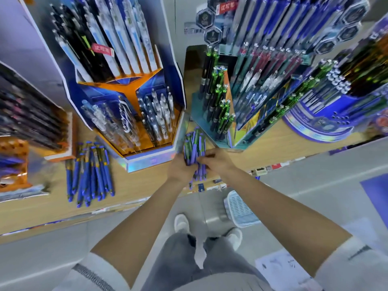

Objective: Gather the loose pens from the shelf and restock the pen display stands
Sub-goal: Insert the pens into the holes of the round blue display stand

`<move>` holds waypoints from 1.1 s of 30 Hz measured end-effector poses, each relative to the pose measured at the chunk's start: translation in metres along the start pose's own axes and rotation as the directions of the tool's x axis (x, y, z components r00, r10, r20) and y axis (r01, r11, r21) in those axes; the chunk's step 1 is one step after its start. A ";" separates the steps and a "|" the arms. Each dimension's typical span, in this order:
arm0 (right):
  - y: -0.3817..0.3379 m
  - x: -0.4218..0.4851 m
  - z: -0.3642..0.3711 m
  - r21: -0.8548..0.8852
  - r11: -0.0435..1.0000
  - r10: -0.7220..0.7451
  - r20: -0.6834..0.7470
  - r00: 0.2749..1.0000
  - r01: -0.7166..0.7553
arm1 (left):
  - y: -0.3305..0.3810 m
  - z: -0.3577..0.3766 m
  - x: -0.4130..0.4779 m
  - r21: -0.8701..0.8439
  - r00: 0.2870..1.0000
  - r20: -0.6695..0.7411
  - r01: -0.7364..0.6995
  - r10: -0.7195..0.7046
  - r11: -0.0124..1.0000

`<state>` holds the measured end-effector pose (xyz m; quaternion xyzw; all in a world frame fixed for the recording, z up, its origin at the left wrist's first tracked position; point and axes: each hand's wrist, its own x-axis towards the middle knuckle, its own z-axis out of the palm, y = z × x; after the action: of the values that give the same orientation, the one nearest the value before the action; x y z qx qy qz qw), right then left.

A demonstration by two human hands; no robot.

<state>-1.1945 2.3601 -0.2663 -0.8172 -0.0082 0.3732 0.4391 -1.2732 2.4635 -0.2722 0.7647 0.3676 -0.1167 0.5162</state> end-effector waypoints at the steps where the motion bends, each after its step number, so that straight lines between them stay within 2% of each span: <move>1: 0.000 0.000 -0.001 0.012 1.000 0.008 0.009 1.000 -0.008 | -0.001 0.000 0.002 -0.027 1.000 0.019 0.010 -0.009 1.000; 8: 0.003 -0.006 -0.010 0.070 0.997 0.015 0.060 0.998 -0.019 | 0.010 -0.008 -0.009 -0.295 0.995 0.087 0.076 -0.052 0.952; 11: 0.005 -0.009 -0.012 0.147 0.989 0.002 0.089 0.996 -0.015 | 0.010 -0.008 -0.010 -0.331 0.993 0.085 0.100 -0.076 0.938; 15: 0.005 -0.012 -0.016 0.124 0.992 -0.037 0.089 0.995 0.026 | 0.008 -0.008 -0.013 -0.386 0.991 0.077 0.132 -0.111 0.913; 23: 0.014 -0.028 -0.022 0.200 0.977 -0.103 0.128 0.986 0.076 | 0.008 0.000 -0.039 -0.431 1.000 0.027 0.008 0.004 0.902; 27: 0.021 -0.043 -0.035 0.205 0.975 -0.132 0.213 0.968 0.088 | 0.012 0.017 -0.054 -0.485 1.000 -0.004 0.025 -0.031 0.874; 33: 0.045 -0.065 -0.073 0.226 0.968 -0.164 0.238 0.957 0.110 | 0.032 0.059 -0.088 -0.523 0.999 -0.042 -0.005 -0.021 0.852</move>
<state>-1.2103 2.2585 -0.2347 -0.7088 -0.0819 0.4423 0.5434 -1.3011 2.3661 -0.2262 0.5965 0.4006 0.0032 0.6955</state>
